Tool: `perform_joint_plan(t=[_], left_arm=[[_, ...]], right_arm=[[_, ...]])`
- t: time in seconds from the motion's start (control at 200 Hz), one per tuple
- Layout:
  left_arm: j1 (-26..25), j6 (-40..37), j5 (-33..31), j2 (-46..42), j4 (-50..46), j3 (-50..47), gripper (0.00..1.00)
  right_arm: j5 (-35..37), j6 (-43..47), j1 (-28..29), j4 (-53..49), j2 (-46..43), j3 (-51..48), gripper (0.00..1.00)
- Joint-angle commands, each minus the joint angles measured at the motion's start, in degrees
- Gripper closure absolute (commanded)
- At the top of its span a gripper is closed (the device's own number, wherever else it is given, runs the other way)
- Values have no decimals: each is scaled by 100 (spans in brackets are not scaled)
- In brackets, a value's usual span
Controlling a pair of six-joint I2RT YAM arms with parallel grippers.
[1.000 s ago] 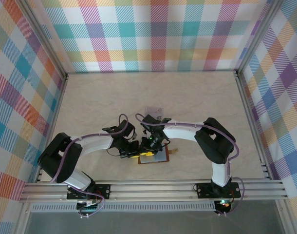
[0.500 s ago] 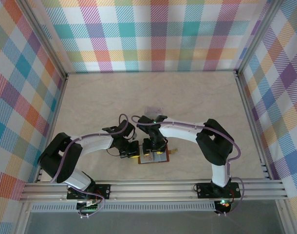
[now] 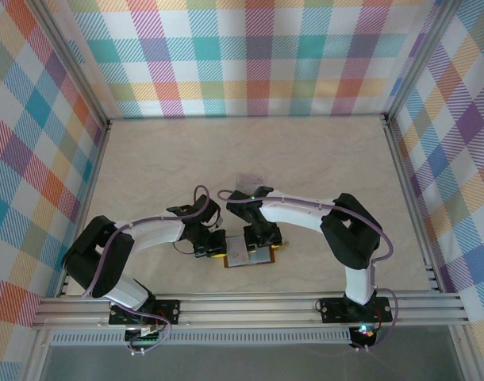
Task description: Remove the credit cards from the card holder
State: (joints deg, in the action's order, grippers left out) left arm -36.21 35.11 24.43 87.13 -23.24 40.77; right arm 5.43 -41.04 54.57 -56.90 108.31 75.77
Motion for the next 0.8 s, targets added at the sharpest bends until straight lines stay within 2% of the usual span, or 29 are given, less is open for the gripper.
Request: perform_joint_plan(t=[0.0,0.18,0.335,0.615,0.795], left_arm=[[46,-89,-105,-120,-353,123,98],[35,-57,-49,-188,-385,248,98],[0,-5,-17,-279,-417,358,98],[-112,197,244,12,0,431,99],[-183,32,24,317,-219,566,99]], right_arm=[[253,77,-73,-273,-249,-161,42],[75,102,-147,-65,-514,-319,44],[-617,18,-233,703,-897,-599,48],[-2503,-424,-591,2727,-1137,-1472,69],[-2818,-484,-620,3170,-883,-1565,82]])
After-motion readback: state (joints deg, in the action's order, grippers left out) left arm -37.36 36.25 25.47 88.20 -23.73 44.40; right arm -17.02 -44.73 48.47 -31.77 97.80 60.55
